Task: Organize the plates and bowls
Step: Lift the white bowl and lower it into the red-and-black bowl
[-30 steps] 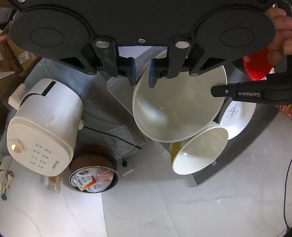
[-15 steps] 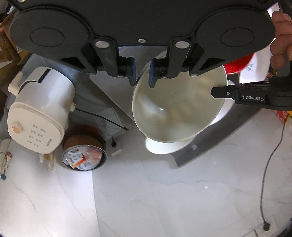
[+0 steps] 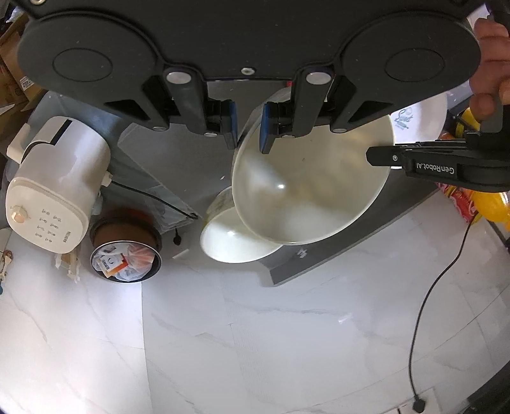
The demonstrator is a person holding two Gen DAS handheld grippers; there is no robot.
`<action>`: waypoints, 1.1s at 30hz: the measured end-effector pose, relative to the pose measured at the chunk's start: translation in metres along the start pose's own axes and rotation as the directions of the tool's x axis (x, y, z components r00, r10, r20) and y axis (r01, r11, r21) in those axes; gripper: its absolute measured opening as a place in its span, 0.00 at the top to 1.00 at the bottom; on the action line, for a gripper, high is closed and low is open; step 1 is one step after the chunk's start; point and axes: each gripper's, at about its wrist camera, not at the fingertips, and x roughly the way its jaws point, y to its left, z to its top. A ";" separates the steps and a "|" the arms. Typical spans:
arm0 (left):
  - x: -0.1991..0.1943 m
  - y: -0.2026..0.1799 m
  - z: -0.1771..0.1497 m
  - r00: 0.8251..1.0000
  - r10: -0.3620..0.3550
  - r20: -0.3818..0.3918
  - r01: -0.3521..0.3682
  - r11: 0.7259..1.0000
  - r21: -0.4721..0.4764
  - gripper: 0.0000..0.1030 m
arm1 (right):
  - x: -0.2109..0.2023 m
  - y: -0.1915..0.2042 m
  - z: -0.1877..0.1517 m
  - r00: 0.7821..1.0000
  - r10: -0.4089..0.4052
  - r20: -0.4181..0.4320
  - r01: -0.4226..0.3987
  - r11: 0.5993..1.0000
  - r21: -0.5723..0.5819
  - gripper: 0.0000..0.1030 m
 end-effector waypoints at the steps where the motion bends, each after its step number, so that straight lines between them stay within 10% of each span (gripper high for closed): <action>1: -0.003 0.003 -0.001 1.000 -0.001 0.000 0.001 1.000 -0.001 0.95 | -0.001 0.004 -0.002 1.000 -0.001 0.000 0.001 1.000 0.000 0.86; 33: -0.017 0.071 -0.051 0.996 0.040 -0.076 -0.042 0.999 -0.017 0.95 | 0.004 0.069 -0.055 0.991 -0.058 -0.121 0.046 0.994 -0.098 0.85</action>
